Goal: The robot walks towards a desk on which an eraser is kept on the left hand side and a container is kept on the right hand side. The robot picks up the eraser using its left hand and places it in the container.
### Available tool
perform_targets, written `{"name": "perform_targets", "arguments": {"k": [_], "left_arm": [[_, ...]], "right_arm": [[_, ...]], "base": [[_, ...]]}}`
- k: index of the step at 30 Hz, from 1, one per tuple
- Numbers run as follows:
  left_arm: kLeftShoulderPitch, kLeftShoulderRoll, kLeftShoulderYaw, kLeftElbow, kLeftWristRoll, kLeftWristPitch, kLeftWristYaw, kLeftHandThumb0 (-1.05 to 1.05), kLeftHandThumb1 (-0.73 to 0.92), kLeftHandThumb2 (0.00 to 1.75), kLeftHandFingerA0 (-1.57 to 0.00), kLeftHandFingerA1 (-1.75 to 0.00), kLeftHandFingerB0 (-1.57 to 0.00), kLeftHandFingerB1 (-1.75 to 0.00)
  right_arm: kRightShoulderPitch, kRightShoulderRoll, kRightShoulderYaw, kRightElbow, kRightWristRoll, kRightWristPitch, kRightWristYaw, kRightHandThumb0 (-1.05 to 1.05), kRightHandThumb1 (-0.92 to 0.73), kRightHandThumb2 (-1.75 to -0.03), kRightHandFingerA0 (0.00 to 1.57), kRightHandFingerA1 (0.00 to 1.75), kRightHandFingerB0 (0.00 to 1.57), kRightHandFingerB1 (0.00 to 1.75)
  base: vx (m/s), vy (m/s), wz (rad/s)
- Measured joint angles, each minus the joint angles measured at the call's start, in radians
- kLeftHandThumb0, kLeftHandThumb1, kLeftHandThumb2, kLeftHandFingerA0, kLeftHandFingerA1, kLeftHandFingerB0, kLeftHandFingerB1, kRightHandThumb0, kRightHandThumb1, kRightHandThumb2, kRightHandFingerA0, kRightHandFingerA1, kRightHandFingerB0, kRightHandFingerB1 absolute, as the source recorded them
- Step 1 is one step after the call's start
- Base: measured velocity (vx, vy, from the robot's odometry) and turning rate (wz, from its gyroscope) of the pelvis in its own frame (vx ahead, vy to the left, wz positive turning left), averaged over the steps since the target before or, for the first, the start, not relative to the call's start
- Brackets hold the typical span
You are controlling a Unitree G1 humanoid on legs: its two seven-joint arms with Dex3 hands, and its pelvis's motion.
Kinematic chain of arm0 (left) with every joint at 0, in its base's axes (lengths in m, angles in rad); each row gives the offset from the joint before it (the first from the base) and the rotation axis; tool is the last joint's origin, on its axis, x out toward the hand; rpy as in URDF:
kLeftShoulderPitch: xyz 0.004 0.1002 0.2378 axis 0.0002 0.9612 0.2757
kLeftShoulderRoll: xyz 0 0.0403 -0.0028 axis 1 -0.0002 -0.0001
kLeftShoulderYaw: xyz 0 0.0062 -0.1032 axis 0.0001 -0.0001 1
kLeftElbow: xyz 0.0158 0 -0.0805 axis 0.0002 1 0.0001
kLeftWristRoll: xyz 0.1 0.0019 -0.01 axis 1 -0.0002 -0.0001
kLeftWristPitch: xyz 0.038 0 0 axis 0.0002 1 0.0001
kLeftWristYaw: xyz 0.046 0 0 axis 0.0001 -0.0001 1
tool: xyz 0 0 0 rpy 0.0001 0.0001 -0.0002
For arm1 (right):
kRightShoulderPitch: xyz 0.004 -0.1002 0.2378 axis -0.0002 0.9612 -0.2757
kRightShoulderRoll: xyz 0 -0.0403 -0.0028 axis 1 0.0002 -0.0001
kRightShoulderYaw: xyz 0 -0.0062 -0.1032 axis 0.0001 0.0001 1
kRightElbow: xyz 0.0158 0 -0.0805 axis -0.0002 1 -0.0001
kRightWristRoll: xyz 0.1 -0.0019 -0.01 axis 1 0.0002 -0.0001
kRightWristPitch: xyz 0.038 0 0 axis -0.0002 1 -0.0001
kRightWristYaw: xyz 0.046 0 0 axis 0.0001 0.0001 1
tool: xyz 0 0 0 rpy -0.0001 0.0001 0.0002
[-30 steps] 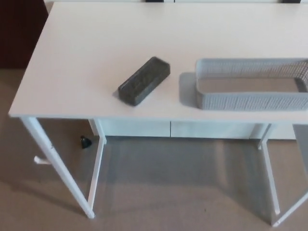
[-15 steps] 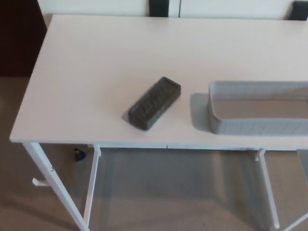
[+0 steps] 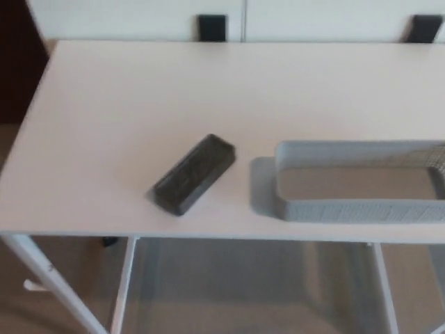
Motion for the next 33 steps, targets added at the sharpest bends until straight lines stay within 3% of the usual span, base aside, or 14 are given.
{"name": "perform_targets", "arguments": {"k": [33], "left_arm": [[-0.015,0.014,-0.013,-0.009,0.024,-0.004,0.028,-0.35,0.38,0.63,-0.48,-0.48,-0.41,-0.42]], "right_arm": [[-0.042,-0.007,0.023,0.02,-0.004,0.005,0.011,-0.29,-0.56,-0.57,0.57,0.49,0.43,0.4]], "base": [[0.02,0.026,0.02]]}}
